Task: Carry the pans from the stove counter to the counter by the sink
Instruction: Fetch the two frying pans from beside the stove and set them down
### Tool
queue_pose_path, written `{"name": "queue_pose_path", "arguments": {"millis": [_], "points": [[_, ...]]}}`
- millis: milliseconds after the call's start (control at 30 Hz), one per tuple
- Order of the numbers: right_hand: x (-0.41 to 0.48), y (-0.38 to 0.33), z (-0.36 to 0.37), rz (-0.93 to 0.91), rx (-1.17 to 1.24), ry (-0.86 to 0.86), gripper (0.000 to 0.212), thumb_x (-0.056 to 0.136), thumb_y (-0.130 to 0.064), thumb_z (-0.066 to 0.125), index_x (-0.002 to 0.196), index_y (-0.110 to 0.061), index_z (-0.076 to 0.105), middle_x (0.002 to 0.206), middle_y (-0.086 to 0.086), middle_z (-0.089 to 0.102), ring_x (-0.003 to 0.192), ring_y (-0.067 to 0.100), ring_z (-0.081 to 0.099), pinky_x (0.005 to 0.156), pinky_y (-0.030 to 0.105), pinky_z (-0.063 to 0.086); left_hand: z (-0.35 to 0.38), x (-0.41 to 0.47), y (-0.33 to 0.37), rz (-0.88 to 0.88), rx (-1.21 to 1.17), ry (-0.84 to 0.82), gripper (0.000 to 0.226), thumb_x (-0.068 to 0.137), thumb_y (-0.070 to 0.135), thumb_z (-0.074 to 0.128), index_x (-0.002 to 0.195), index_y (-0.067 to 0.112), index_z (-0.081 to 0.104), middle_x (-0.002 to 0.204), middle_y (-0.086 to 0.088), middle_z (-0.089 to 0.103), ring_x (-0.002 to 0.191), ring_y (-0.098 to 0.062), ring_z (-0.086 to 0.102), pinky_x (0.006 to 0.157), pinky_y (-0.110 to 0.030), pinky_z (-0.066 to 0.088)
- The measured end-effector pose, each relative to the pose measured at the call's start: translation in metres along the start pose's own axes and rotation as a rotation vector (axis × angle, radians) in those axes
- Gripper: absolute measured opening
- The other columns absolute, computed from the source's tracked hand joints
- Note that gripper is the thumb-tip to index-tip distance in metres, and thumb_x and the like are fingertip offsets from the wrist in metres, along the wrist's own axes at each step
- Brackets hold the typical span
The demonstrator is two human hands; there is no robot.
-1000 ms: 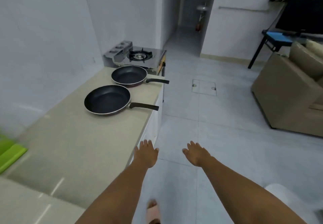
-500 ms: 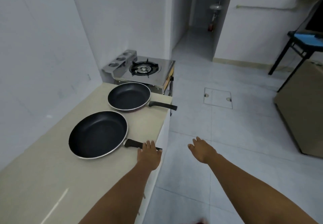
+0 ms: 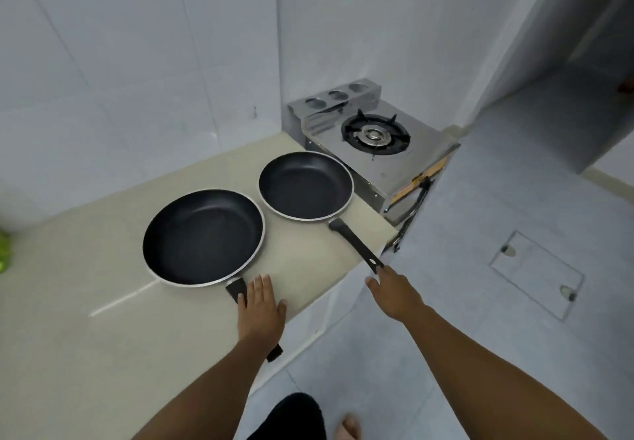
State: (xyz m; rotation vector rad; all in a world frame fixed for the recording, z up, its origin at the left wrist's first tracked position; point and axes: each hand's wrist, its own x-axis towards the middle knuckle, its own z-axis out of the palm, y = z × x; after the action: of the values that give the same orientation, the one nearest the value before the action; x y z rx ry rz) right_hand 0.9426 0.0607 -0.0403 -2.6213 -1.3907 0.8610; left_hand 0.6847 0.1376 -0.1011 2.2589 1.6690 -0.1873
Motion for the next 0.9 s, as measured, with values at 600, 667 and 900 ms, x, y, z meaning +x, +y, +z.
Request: {"name": "queue_pose_path", "arguments": {"millis": [600, 667, 900], "points": [[0.155, -0.051, -0.005, 0.028, 0.317, -0.133, 0.037, 0.100, -0.031, 0.048, 0.122, -0.002, 0.052, 0.109, 0.022, 0.064, 0.092, 0.034, 0.061, 0.077, 0.037, 0.046, 0.021, 0.003, 0.004, -0.591, -0.788, 0.305, 0.062, 0.101, 0.020, 0.044, 0.158, 0.019, 0.019, 0.161, -0.003, 0.028, 0.134, -0.029, 0.046, 0.100, -0.038, 0.043], [0.165, -0.050, -0.006, 0.070, 0.463, -0.186, 0.032, 0.098, -0.032, 0.050, 0.098, -0.001, 0.059, 0.081, 0.018, 0.065, 0.066, 0.028, 0.058, 0.066, 0.036, 0.047, 0.022, 0.004, 0.007, -0.646, -0.870, 0.336, 0.062, 0.101, 0.019, 0.046, 0.157, 0.022, 0.021, 0.154, -0.005, 0.041, 0.128, -0.030, 0.052, 0.101, -0.039, 0.043], [0.179, -0.049, -0.011, 0.132, 0.657, -0.360, 0.041, 0.091, -0.043, 0.062, 0.068, -0.009, 0.058, 0.054, 0.008, 0.057, 0.047, 0.022, 0.051, 0.052, 0.030, 0.048, 0.024, 0.011, 0.009, -0.853, -0.892, 0.391, 0.052, 0.098, 0.031, 0.050, 0.147, 0.031, 0.032, 0.101, -0.005, 0.066, 0.076, -0.026, 0.059, 0.070, -0.034, 0.044]]}}
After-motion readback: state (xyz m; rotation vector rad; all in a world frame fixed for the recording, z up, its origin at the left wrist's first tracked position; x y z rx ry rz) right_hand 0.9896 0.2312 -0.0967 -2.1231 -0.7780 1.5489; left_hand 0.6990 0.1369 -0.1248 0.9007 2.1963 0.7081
